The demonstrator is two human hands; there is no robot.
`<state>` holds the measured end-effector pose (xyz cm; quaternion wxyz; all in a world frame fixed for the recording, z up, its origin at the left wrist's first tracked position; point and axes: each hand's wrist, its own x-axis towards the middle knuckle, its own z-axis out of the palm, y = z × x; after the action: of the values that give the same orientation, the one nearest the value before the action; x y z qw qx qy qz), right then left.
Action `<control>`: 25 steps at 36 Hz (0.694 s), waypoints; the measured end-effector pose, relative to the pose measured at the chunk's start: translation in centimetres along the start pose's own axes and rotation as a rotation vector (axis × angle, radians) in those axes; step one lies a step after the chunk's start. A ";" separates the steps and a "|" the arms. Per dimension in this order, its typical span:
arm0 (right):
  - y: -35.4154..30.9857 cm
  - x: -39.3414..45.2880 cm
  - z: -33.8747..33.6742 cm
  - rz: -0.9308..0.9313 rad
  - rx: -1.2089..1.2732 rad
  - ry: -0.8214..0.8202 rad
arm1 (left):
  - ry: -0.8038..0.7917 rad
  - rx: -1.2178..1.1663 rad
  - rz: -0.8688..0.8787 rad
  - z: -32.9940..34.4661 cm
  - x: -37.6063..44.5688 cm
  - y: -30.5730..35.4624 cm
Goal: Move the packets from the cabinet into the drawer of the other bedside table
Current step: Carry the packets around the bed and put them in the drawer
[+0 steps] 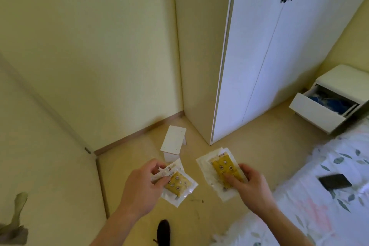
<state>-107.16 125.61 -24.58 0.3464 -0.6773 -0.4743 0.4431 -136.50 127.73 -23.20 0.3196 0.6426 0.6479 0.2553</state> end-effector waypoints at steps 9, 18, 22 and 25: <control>-3.0 9.5 3.9 0.039 0.020 0.147 | -0.114 -0.003 0.100 -1.5 14.9 -1.2; -2.7 13.9 -1.6 0.132 0.093 0.486 | -0.411 -0.018 0.311 4.5 28.1 6.0; -0.3 15.9 -5.8 0.201 0.170 0.628 | -0.472 -0.017 0.436 8.3 32.4 10.8; 0.6 18.0 -8.8 0.211 0.284 0.741 | -0.553 -0.019 0.482 11.1 35.1 14.2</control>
<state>-95.98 142.10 -26.82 0.5367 -0.7813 -0.1795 0.2633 -117.67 162.37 -23.12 0.4191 0.8187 0.3645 0.1458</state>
